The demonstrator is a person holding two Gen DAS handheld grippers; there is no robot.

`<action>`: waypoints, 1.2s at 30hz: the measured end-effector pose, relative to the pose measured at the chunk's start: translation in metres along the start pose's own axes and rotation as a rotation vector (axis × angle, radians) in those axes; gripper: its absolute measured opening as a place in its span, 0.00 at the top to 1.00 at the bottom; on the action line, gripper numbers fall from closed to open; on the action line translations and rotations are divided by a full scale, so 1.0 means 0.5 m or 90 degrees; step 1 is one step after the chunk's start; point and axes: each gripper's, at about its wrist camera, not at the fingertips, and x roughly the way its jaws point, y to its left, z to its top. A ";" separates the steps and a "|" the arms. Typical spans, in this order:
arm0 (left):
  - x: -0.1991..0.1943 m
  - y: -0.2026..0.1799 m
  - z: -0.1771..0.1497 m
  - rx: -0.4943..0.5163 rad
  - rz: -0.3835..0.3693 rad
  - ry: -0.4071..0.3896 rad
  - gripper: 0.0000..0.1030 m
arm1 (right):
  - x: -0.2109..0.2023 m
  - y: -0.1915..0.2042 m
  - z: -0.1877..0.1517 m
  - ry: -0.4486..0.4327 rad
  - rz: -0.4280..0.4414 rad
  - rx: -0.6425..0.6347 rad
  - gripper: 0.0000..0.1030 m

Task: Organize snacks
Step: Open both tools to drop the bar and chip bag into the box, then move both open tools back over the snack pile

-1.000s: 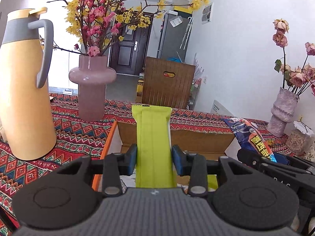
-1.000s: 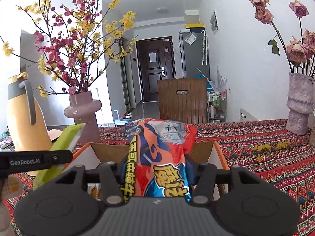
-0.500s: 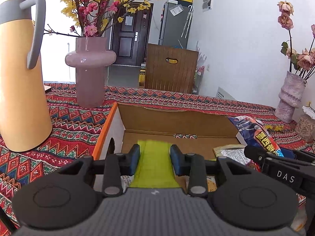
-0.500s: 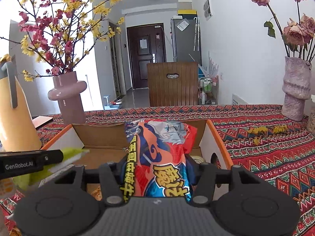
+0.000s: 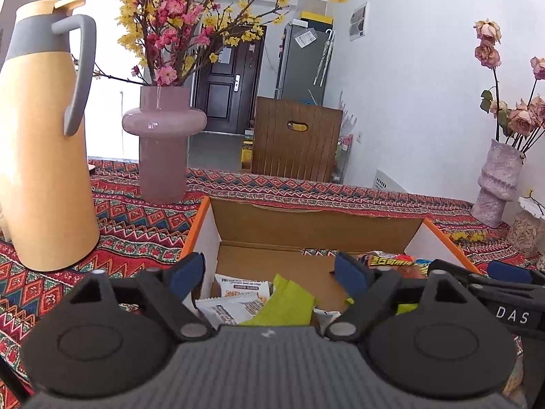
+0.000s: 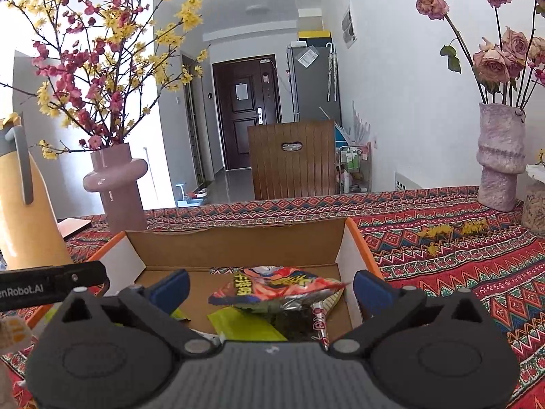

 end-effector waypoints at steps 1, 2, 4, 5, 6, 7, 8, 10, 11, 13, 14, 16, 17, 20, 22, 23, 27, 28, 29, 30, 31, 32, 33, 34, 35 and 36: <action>-0.003 -0.001 0.000 0.001 0.001 -0.004 0.08 | -0.002 0.001 0.000 -0.002 0.001 -0.001 0.00; -0.006 -0.001 0.001 0.000 0.001 -0.006 0.03 | -0.005 0.001 0.001 -0.005 0.003 -0.002 0.00; -0.011 -0.001 0.001 0.001 0.001 -0.011 0.02 | -0.011 0.002 0.002 -0.009 0.004 -0.002 0.00; -0.012 -0.002 0.001 0.001 0.002 -0.012 0.01 | -0.014 0.003 0.002 -0.011 0.003 -0.002 0.00; -0.014 -0.002 0.002 0.000 0.003 -0.013 0.00 | -0.017 0.004 0.004 -0.014 0.002 -0.003 0.00; -0.017 -0.002 0.003 -0.001 0.004 -0.015 0.00 | -0.021 0.004 0.006 -0.019 0.002 -0.003 0.00; -0.018 -0.002 0.005 -0.002 0.004 -0.015 0.00 | -0.028 0.005 0.010 -0.024 0.003 -0.003 0.00; -0.027 -0.004 0.011 -0.004 0.006 -0.019 0.00 | -0.038 0.007 0.018 -0.033 0.000 -0.004 0.00; -0.033 -0.003 0.016 -0.005 0.005 -0.023 0.00 | -0.048 0.008 0.023 -0.040 0.001 -0.004 0.00; -0.048 -0.007 0.024 -0.004 0.008 -0.032 0.00 | -0.069 0.011 0.034 -0.056 0.005 -0.005 0.00; -0.057 -0.007 0.028 -0.004 0.010 -0.036 0.00 | -0.080 0.013 0.038 -0.064 0.007 -0.006 0.00; -0.075 -0.008 0.034 -0.007 0.008 -0.041 0.00 | -0.098 0.017 0.044 -0.073 0.010 -0.012 0.00; -0.084 -0.009 0.036 -0.008 0.008 -0.043 0.00 | -0.106 0.019 0.045 -0.075 0.011 -0.014 0.00; -0.112 -0.009 0.034 -0.008 0.006 -0.047 0.00 | -0.131 0.025 0.043 -0.077 0.010 -0.019 0.00; -0.131 -0.006 0.030 -0.003 0.006 -0.049 0.00 | -0.146 0.026 0.038 -0.075 0.009 -0.021 0.00; -0.140 -0.006 0.028 -0.003 0.008 -0.049 0.00 | -0.156 0.027 0.035 -0.074 0.008 -0.022 0.00; -0.170 0.007 0.013 -0.002 0.013 -0.044 0.00 | -0.185 0.029 0.016 -0.063 0.005 -0.026 0.00; -0.177 0.011 0.009 -0.002 0.015 -0.042 0.00 | -0.191 0.030 0.011 -0.060 0.004 -0.028 0.00; -0.184 0.015 0.004 -0.002 0.016 -0.040 0.00 | -0.198 0.030 0.005 -0.057 0.004 -0.030 0.00; -0.189 0.018 -0.001 -0.001 0.017 -0.038 0.00 | -0.205 0.031 -0.002 -0.053 0.004 -0.032 0.00; -0.195 0.022 -0.006 0.000 0.019 -0.035 0.00 | -0.211 0.032 -0.008 -0.051 0.004 -0.034 0.00; -0.200 0.026 -0.012 0.002 0.021 -0.032 0.00 | -0.217 0.033 -0.013 -0.048 0.003 -0.035 0.00; -0.204 0.029 -0.017 0.004 0.022 -0.029 0.00 | -0.222 0.033 -0.019 -0.044 0.003 -0.036 0.00; -0.208 0.033 -0.024 0.006 0.024 -0.025 0.00 | -0.228 0.034 -0.027 -0.039 0.003 -0.037 0.00; -0.211 0.038 -0.031 0.007 0.027 -0.021 0.00 | -0.232 0.034 -0.033 -0.036 0.003 -0.038 0.00; -0.214 0.042 -0.037 0.007 0.029 -0.017 0.00 | -0.237 0.034 -0.040 -0.031 0.005 -0.038 0.00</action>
